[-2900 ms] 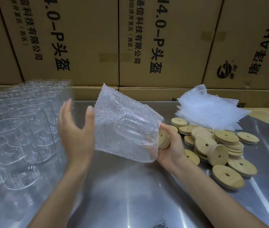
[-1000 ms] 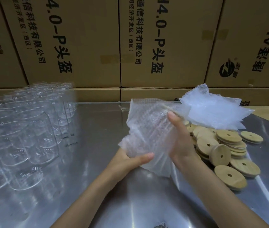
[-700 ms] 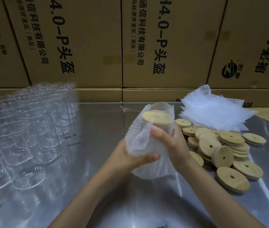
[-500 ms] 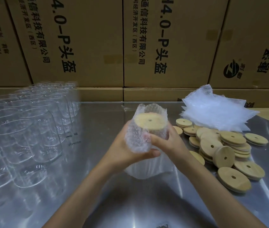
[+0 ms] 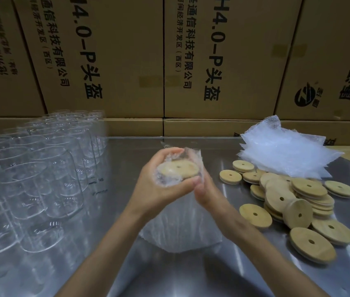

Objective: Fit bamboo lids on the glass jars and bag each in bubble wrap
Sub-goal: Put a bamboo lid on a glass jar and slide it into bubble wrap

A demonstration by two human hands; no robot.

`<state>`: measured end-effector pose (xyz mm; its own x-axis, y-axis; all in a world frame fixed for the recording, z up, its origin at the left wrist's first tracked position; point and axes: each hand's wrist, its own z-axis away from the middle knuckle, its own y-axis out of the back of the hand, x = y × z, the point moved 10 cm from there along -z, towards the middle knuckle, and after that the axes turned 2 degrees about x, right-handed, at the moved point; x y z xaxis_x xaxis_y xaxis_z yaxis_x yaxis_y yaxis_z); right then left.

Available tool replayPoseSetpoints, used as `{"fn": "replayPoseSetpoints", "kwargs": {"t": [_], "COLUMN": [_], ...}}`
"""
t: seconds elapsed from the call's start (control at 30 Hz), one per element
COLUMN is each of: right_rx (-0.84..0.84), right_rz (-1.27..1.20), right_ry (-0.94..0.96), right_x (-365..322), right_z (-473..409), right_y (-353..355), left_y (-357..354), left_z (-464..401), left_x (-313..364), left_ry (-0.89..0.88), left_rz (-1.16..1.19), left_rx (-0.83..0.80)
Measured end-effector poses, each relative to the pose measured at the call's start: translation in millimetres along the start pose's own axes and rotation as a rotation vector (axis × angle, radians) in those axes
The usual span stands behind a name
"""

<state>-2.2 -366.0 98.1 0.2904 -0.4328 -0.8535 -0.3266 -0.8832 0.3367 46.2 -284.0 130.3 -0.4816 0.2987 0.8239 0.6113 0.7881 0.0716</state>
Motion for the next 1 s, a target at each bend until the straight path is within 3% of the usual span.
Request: {"fn": "replayPoseSetpoints", "kwargs": {"t": [0.2,0.37,0.5,0.73,1.0], "right_rx": [0.16,0.355,0.449,0.351,0.193], "right_rz": [0.132,-0.006,-0.064,0.111,0.291], "right_ry": [0.012,-0.004,-0.008,-0.123,-0.191], "right_x": [37.3,63.0,71.0,92.5,119.8], "right_z": [9.2,-9.6,-29.6,-59.7,-69.9], "right_y": [-12.9,-5.9,3.1,-11.7,-28.5], "left_y": [25.7,23.8,25.7,46.9,124.5], "left_z": [-16.0,-20.1,-12.6,-35.2,-118.4], "left_x": [8.1,-15.4,-68.1,-128.4,-188.5], "left_ry": [-0.048,0.002,0.166,0.146,0.173], "left_rz": [-0.061,-0.104,-0.243,-0.229,-0.361], "left_rx": [0.262,0.253,0.21,0.315,0.489]}}
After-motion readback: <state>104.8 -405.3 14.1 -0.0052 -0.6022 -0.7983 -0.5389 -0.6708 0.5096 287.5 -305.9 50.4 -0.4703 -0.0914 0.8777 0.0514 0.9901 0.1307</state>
